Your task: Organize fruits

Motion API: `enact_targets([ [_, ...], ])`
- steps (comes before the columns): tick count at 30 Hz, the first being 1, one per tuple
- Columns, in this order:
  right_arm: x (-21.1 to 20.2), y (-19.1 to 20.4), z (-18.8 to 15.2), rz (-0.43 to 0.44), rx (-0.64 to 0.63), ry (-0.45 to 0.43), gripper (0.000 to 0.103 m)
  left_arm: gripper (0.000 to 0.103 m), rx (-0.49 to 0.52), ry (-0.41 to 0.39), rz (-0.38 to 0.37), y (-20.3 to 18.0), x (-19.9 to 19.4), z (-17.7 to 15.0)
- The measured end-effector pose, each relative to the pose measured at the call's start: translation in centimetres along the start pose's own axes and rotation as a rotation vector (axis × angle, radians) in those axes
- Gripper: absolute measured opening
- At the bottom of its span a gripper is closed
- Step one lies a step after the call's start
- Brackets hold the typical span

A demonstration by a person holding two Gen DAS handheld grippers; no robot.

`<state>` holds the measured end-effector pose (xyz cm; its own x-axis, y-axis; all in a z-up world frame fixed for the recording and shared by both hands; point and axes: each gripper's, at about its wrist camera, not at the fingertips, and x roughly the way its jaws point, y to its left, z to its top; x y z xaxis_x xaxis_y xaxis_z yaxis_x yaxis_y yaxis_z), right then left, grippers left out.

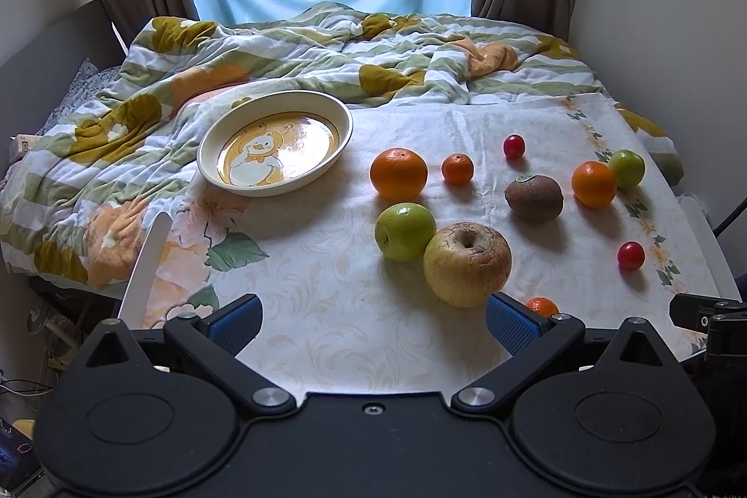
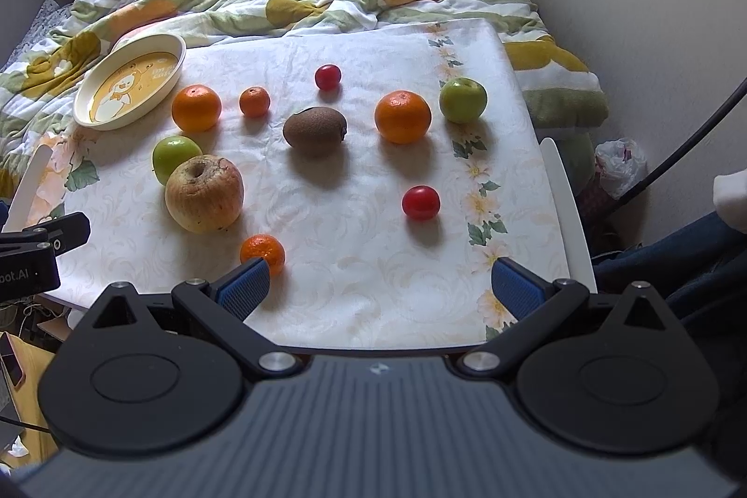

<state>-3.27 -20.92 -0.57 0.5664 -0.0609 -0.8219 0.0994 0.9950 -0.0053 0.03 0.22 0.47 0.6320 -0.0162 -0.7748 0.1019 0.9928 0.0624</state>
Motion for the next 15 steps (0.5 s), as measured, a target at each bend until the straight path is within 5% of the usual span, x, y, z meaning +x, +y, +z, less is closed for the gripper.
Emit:
enact_targets([
  [15, -0.05, 0.09, -0.04, 0.001, 0.002, -0.002, 0.103, 0.103, 0.002, -0.005, 0.000, 0.17, -0.08, -0.02],
])
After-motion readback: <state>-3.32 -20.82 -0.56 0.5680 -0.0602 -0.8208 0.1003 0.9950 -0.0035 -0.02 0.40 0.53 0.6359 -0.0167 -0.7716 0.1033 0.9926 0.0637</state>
